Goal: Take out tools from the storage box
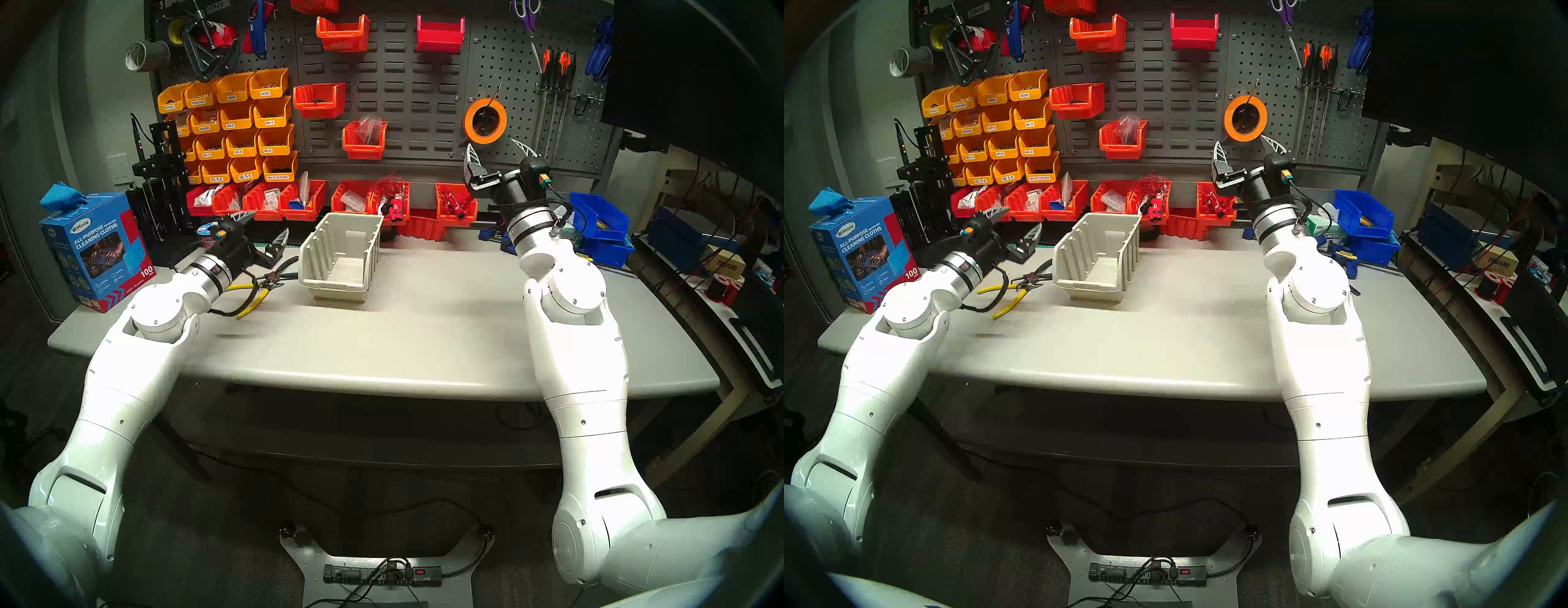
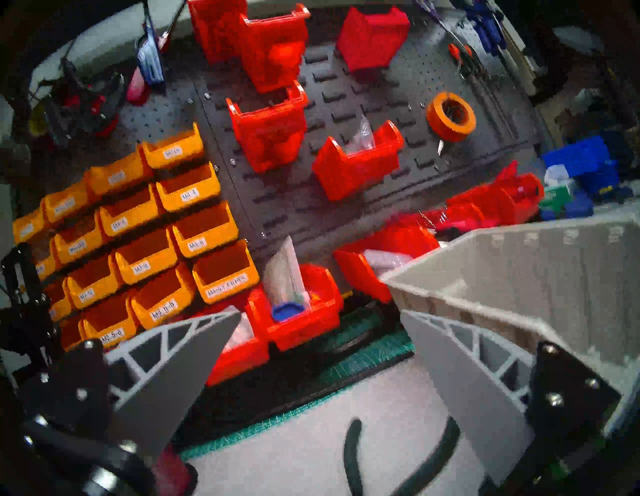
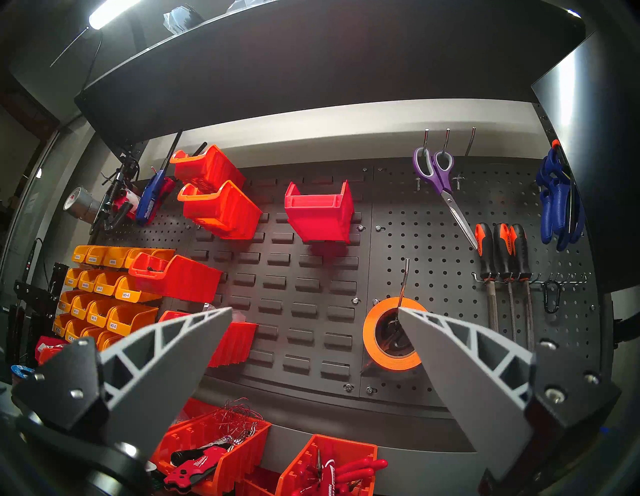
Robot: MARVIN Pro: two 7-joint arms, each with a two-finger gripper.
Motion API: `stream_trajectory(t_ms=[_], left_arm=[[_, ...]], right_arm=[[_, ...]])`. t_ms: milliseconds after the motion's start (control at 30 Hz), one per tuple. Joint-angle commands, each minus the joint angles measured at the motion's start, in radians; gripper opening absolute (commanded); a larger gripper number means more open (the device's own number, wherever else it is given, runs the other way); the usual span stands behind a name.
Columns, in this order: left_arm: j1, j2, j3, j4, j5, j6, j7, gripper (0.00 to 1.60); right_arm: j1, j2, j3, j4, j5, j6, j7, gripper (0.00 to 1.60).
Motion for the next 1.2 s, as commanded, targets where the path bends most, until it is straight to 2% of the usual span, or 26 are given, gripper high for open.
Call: stream_trajectory(t_ms=[0, 333, 767, 933, 1167], left_arm=[[-0.082, -0.025, -0.079, -0.055, -0.045, -0.026, 0.061, 1.6], [-0.042, -0.036, -0.126, -0.041, 0.03, -0.098, 0.207, 1.6], [-0.04, -0.041, -0.125, -0.041, 0.048, -0.106, 0.227, 1.6], [-0.04, -0.042, -0.126, -0.042, 0.05, -0.105, 0.229, 1.6], [-0.039, -0.043, -0.125, -0.042, 0.056, -0.104, 0.233, 1.6]], right_arm=[[0.008, 0.0, -0.001, -0.011, 0.0, -0.002, 0.001, 1.6], [0.007, 0.0, -0.001, -0.014, 0.0, -0.001, 0.002, 1.6], [0.007, 0.0, -0.001, -0.014, 0.001, 0.0, 0.002, 1.6], [0.029, -0.062, -0.092, -0.012, -0.027, 0.031, -0.011, 1.6], [0.008, -0.155, -0.231, -0.017, -0.047, 0.066, -0.023, 1.6]])
